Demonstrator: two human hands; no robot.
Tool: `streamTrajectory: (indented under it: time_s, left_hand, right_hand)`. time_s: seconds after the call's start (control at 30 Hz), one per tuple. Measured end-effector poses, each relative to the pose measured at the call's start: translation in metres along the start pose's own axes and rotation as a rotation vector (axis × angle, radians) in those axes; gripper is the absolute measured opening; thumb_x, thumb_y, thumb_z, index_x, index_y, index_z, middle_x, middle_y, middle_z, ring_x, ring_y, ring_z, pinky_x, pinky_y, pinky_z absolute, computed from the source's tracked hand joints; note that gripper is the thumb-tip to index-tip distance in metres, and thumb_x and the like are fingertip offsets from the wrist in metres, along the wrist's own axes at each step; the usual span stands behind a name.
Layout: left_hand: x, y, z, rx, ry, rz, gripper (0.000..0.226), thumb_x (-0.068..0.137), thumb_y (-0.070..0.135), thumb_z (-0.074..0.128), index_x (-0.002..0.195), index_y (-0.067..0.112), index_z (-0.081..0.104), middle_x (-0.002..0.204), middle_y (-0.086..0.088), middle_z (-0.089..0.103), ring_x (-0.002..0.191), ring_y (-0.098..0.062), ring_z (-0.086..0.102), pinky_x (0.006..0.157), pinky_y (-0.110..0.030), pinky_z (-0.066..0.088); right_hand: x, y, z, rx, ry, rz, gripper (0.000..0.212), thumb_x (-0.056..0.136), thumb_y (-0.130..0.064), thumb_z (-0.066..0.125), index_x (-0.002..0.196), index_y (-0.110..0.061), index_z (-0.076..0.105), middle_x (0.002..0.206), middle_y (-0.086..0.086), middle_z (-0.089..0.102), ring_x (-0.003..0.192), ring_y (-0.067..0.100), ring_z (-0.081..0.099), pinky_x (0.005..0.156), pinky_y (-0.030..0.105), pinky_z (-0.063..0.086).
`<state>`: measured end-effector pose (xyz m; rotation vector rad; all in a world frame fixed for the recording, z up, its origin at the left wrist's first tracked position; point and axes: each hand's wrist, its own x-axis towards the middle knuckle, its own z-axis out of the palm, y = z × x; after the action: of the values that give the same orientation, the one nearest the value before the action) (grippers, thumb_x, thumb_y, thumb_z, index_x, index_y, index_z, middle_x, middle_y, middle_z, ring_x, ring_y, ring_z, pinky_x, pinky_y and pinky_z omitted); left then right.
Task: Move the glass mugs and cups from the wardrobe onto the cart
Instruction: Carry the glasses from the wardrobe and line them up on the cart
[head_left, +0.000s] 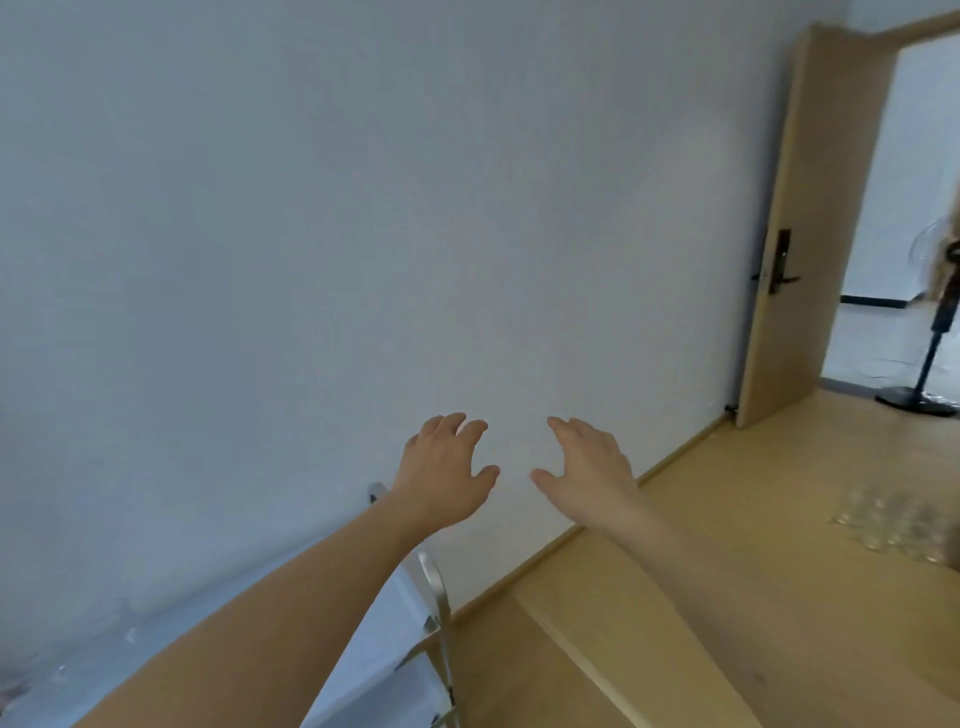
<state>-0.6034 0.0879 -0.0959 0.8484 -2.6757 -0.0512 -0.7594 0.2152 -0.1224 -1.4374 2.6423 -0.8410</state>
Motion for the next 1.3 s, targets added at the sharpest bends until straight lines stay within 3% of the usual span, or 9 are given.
streamTrajectory:
  time_s: [0.27, 0.57, 1.03, 1.3]
  left_hand:
    - [0.107, 0.149, 0.049, -0.035, -0.017, 0.261, 0.065, 0.097, 0.049, 0.053, 0.154, 0.022, 0.036, 0.162, -0.009, 0.031, 0.15, -0.029, 0.022, 0.12, -0.045, 0.025]
    - [0.188, 0.248, 0.109, -0.109, -0.085, 0.443, 0.065, 0.096, 0.047, 0.054, 0.153, 0.022, 0.035, 0.161, -0.007, 0.031, 0.149, -0.027, 0.024, 0.117, -0.043, 0.026]
    - [0.348, 0.297, 0.184, -0.298, -0.161, 0.78, 0.068, 0.095, 0.048, 0.058, 0.153, 0.021, 0.037, 0.159, -0.009, 0.034, 0.145, -0.027, 0.028, 0.116, -0.042, 0.031]
    - [0.423, 0.31, 0.21, -0.412, -0.217, 0.877, 0.069, 0.094, 0.048, 0.061, 0.153, 0.022, 0.037, 0.159, -0.009, 0.035, 0.146, -0.026, 0.028, 0.115, -0.04, 0.032]
  right_hand:
    - [0.021, 0.148, -0.081, -0.047, 0.116, 0.173, 0.078, 0.095, -0.049, 0.057, 0.16, -0.024, 0.021, 0.165, 0.008, 0.023, 0.148, 0.034, 0.02, 0.119, 0.046, 0.026]
    - [0.035, 0.255, -0.117, -0.131, 0.172, 0.347, 0.076, 0.092, -0.047, 0.059, 0.157, -0.023, 0.028, 0.156, 0.005, 0.036, 0.14, 0.032, 0.034, 0.112, 0.044, 0.034]
    - [0.124, 0.323, -0.116, -0.248, 0.28, 0.655, 0.075, 0.095, -0.05, 0.06, 0.157, -0.023, 0.027, 0.16, 0.006, 0.033, 0.146, 0.032, 0.03, 0.117, 0.045, 0.027]
    - [0.169, 0.342, -0.11, -0.273, 0.335, 0.794, 0.076, 0.092, -0.051, 0.06, 0.156, -0.024, 0.029, 0.159, 0.003, 0.034, 0.144, 0.031, 0.033, 0.115, 0.045, 0.035]
